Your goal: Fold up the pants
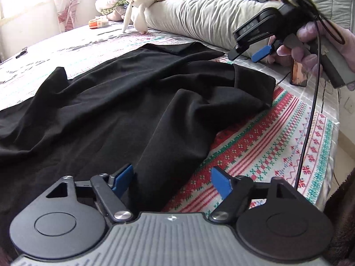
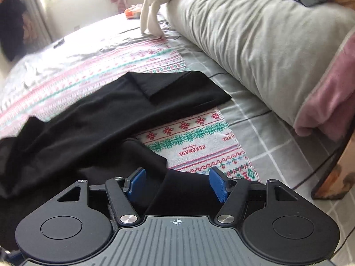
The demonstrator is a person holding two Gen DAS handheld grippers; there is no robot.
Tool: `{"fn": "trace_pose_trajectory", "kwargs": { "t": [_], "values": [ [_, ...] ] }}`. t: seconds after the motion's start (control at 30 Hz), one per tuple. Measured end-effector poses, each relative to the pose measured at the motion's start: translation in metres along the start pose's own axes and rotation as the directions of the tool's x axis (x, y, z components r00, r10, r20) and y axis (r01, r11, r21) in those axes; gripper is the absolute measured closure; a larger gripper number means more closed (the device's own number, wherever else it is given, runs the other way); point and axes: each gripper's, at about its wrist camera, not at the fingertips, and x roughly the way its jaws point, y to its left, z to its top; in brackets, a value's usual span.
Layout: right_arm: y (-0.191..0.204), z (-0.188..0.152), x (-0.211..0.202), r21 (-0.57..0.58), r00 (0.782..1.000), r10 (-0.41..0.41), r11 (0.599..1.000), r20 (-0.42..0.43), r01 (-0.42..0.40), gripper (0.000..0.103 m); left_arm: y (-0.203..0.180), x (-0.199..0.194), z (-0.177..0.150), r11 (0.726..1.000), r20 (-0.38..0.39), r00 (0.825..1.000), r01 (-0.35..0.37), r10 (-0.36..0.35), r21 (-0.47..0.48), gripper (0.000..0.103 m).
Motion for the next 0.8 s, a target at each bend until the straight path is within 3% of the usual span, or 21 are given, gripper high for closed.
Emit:
{"fn": "trace_pose_trajectory", "kwargs": {
  "t": [0.13,0.17,0.2,0.23,0.27,0.3,0.43,0.5,0.6,0.7,0.8],
  "values": [
    [0.004,-0.004,0.016,-0.086,0.994,-0.107,0.991,-0.011,0.106,0.040,-0.002,0.009,0.006,1.000,-0.015,0.999,-0.029,0.030,0.011,0.020],
    [0.002,-0.006,0.019,-0.094,0.993,-0.120,0.989,-0.017,0.118,0.046,-0.002,0.009,0.007,0.999,-0.008,0.999,-0.032,0.032,0.006,0.030],
    [0.000,-0.007,0.022,-0.095,0.993,-0.119,0.989,-0.021,0.116,0.071,-0.001,0.008,0.008,0.999,-0.005,0.999,-0.037,0.037,0.004,0.039],
    [-0.003,-0.008,0.023,-0.090,0.995,-0.101,0.991,-0.028,0.098,0.089,-0.001,0.008,0.009,0.999,-0.008,0.999,-0.051,0.051,0.007,0.064],
    [-0.004,-0.009,0.024,-0.076,0.996,-0.076,0.994,-0.046,0.073,0.098,-0.001,0.008,0.012,0.997,-0.016,0.997,-0.074,0.074,0.017,0.071],
    [-0.006,-0.009,0.023,-0.053,0.997,-0.063,0.997,-0.052,0.060,0.099,0.001,0.006,0.014,0.997,-0.015,0.997,-0.076,0.076,0.012,0.072],
    [0.000,-0.008,-0.005,-0.099,0.999,-0.041,0.994,-0.010,0.040,0.096,0.013,-0.018,0.021,0.996,0.004,0.996,-0.090,0.091,-0.016,0.073],
    [-0.002,-0.007,-0.016,-0.100,0.999,-0.034,0.994,0.013,0.035,0.072,0.018,-0.034,0.020,0.992,0.031,0.992,-0.124,0.124,-0.010,0.073],
    [-0.015,-0.008,-0.024,-0.077,0.998,-0.048,0.996,0.029,0.050,0.044,0.031,-0.053,0.014,0.986,0.052,0.986,-0.159,0.161,-0.044,0.073],
    [-0.027,-0.010,-0.025,-0.046,0.999,-0.044,0.998,0.018,0.045,0.043,0.047,-0.065,0.007,0.972,0.052,0.974,-0.214,0.219,-0.095,0.073],
    [-0.034,-0.017,-0.019,-0.037,0.997,-0.074,0.997,-0.008,0.073,0.043,0.069,-0.067,-0.003,0.948,-0.001,0.960,-0.276,0.280,-0.157,0.073]
  ]
}}
